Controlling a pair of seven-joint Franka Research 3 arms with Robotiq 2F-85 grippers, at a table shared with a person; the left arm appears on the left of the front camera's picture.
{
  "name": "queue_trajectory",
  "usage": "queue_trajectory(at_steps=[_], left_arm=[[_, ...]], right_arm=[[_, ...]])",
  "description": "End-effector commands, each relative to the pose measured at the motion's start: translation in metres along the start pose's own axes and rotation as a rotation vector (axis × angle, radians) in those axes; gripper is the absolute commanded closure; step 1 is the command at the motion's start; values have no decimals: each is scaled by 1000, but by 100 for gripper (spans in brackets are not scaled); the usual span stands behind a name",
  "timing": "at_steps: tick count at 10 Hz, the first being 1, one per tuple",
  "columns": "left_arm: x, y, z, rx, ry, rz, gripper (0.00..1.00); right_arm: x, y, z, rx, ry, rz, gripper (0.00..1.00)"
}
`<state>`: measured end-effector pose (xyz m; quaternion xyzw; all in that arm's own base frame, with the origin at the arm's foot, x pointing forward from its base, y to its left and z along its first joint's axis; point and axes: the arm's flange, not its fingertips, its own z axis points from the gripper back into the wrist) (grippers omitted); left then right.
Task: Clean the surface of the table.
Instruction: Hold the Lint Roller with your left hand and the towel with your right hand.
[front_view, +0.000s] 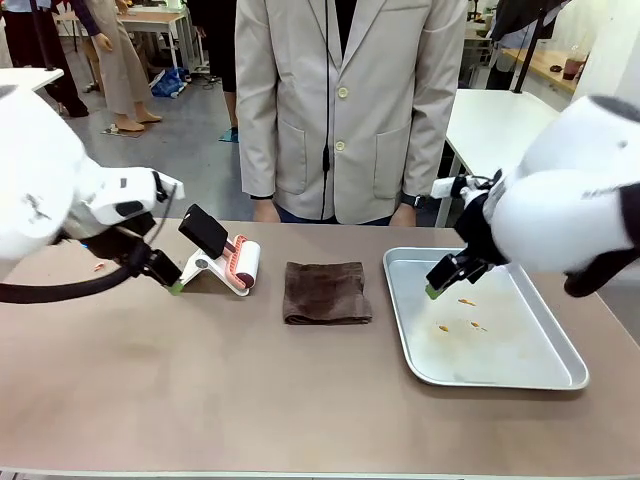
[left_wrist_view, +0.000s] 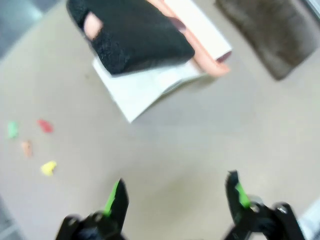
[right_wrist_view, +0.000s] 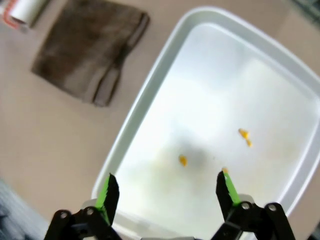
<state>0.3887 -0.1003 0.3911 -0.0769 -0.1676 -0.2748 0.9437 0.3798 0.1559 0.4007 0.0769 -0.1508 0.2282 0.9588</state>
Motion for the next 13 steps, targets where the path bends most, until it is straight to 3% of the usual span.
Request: queue_trajectory(at_steps=[1,2,5,6,8,13], left_arm=[[-33,12,47,-99,-48,67,0],[-41,16,70,-167,-101,117,0],[-93,53,131,-401,-294,340,0],[-116,72,141,-484,-373,344,0],[-169,115,148,-586,-477,428,0],[-237,142,125,-708,-609,623,0]], right_arm=[[-9,-10,45,137,-31,-123,0],[-19,-20,63,262,-43,-156,0],[-73,-61,105,605,-199,-322,0],[-96,-70,116,696,-248,-335,0],[-139,-100,131,782,-367,-421,0],[-201,-188,119,922,-518,-657,0]])
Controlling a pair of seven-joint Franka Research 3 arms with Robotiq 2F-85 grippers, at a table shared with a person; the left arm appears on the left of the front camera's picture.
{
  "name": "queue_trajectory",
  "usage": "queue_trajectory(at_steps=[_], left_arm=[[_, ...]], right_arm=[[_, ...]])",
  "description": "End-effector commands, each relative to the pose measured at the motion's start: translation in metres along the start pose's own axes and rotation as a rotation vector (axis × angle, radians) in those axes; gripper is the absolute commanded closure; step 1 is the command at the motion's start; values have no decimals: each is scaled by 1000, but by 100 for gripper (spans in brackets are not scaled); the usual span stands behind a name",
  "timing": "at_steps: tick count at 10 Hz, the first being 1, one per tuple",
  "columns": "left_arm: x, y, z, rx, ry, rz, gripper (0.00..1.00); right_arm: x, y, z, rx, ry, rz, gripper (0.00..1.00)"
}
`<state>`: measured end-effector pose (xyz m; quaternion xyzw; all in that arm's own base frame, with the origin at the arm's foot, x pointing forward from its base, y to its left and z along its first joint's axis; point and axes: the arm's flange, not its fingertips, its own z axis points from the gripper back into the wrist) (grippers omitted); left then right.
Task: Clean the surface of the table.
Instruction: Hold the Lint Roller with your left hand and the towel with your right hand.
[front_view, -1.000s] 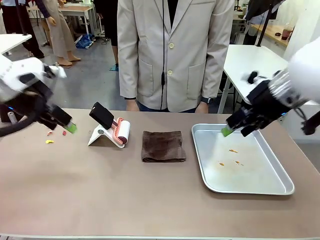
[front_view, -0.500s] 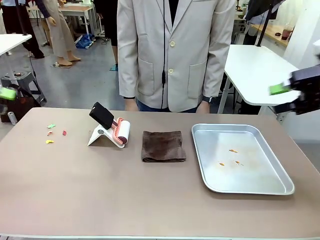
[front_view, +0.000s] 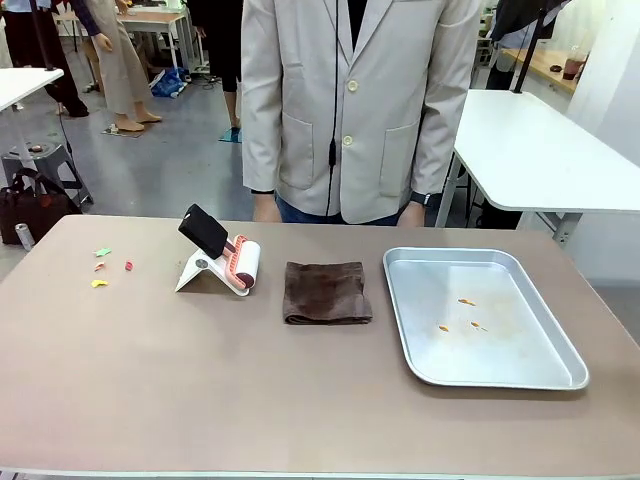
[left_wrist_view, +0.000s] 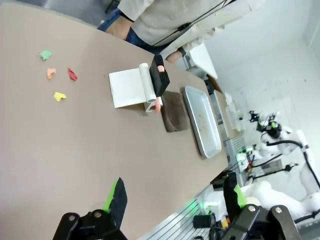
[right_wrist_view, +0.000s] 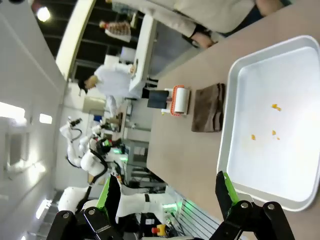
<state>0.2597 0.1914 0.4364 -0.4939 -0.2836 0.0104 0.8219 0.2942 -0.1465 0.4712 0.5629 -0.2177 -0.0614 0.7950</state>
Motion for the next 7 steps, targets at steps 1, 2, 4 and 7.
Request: queue_trajectory(at_steps=[1,2,4,7], left_arm=[[-36,-4,-34,-56,-66,18,0],[-38,-6,-48,-55,-78,46,0],[-35,-5,-55,-28,-69,68,0],[11,10,-24,-44,-64,84,0]], right_arm=[[-46,-33,-13,57,-61,-20,0],[-46,-41,-8,63,-82,-44,0],[-43,-49,-6,25,-92,-99,0],[-5,-45,22,35,-67,-80,0]])
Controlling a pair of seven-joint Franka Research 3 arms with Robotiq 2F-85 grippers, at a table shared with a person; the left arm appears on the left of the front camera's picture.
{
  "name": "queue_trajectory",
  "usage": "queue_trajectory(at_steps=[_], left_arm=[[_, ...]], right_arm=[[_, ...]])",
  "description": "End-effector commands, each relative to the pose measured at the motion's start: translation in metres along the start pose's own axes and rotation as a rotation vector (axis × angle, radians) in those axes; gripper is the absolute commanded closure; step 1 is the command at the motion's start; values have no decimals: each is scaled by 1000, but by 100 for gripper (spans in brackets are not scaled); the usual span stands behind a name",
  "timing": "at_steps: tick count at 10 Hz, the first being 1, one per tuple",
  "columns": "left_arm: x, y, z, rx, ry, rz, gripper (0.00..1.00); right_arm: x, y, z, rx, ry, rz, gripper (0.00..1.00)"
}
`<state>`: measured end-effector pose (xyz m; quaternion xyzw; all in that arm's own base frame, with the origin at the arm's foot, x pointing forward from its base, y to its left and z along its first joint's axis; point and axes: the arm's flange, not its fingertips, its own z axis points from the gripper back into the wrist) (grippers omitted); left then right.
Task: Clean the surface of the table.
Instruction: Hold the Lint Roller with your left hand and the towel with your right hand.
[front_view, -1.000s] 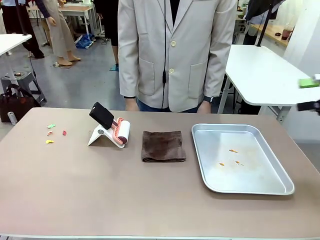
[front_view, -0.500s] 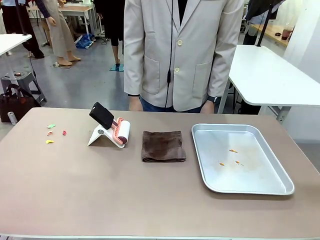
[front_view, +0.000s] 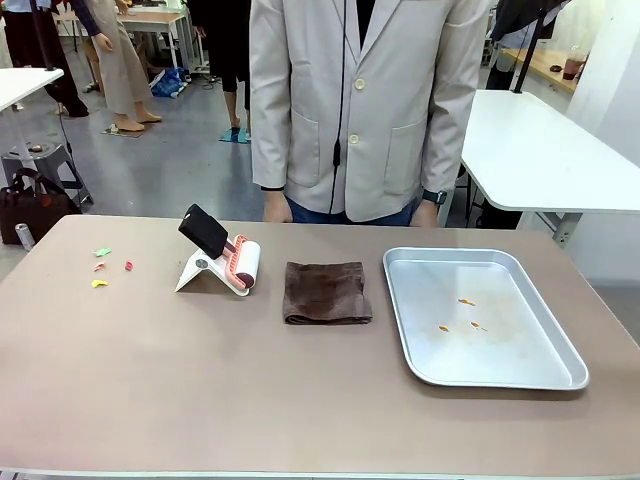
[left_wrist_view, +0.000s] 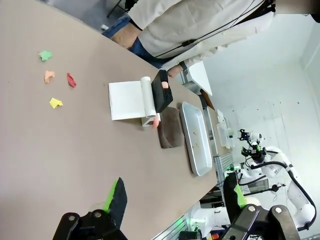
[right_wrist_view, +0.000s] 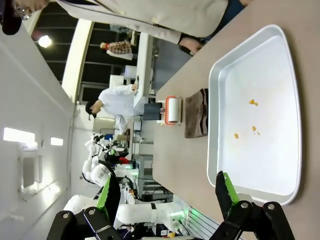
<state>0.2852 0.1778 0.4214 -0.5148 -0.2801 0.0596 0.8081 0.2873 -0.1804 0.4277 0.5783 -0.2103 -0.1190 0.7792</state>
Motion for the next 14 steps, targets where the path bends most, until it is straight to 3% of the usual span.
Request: queue_trajectory(at_steps=[1,5,8,11,14], left_arm=[[0,-2,4,-25,-12,-12,0],[-2,-2,6,-5,-2,5,0],[19,-18,9,106,24,-27,0],[64,-53,-27,207,88,-150,0],[96,-93,-109,273,177,-250,0]], right_arm=[[1,6,1,20,-8,28,0],[-1,3,0,-3,5,5,0],[-8,42,-28,-218,-46,69,0],[-6,102,-98,-368,5,230,0],[-15,155,-183,-542,72,410,0]])
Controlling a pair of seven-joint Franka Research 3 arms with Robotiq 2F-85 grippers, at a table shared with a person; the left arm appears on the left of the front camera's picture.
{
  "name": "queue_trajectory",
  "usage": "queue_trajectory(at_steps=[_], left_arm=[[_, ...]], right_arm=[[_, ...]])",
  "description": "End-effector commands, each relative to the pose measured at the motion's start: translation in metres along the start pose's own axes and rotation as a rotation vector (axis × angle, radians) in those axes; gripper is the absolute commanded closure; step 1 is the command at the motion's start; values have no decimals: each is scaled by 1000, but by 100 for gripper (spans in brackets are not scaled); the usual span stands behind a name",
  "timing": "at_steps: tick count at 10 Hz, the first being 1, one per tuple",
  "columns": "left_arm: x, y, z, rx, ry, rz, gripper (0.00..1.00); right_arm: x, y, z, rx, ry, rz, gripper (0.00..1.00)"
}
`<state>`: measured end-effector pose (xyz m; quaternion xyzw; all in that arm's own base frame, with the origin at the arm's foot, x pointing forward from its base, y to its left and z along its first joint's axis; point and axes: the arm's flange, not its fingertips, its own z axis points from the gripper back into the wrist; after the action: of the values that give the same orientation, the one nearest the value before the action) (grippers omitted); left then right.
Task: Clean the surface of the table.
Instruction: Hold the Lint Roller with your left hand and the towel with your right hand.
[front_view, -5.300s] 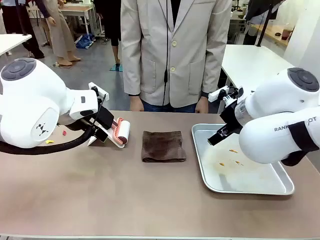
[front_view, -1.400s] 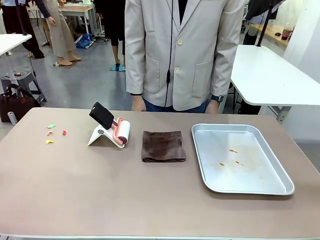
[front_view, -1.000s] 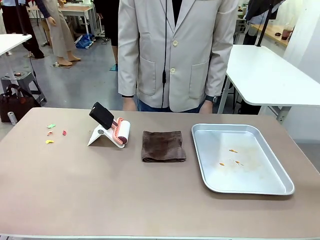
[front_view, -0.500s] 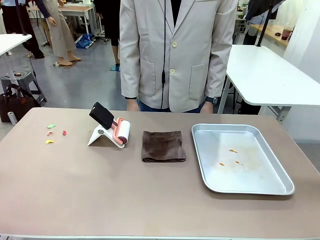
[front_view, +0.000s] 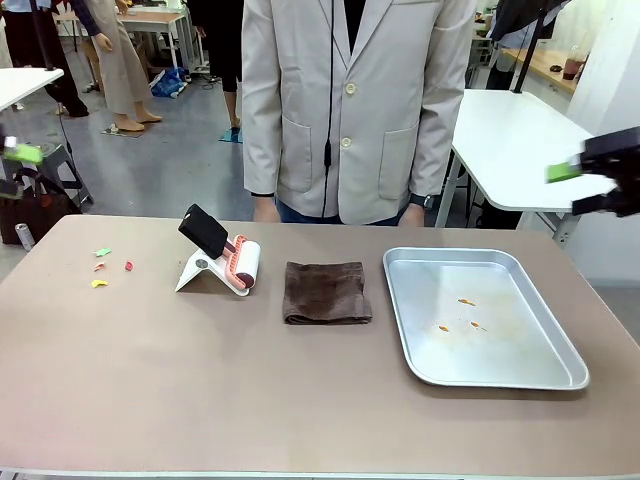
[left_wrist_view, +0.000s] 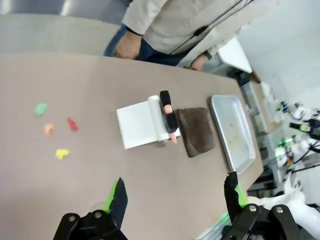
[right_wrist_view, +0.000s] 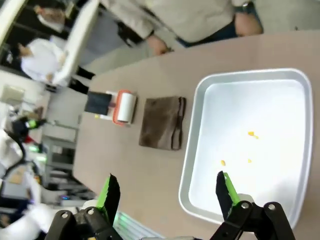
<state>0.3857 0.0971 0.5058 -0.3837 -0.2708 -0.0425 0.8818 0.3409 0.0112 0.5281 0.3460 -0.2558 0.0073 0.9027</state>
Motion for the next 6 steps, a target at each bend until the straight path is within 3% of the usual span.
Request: queue_trajectory(at_steps=[1,4,6], left_arm=[[26,-21,-45,59,63,-47,0],[50,-75,-138,143,163,-123,0],[59,-80,-174,156,262,-132,0]], right_arm=[[8,36,-39,-140,14,79,0],[7,104,-121,-269,139,170,0],[-2,127,-164,-318,213,72,0]])
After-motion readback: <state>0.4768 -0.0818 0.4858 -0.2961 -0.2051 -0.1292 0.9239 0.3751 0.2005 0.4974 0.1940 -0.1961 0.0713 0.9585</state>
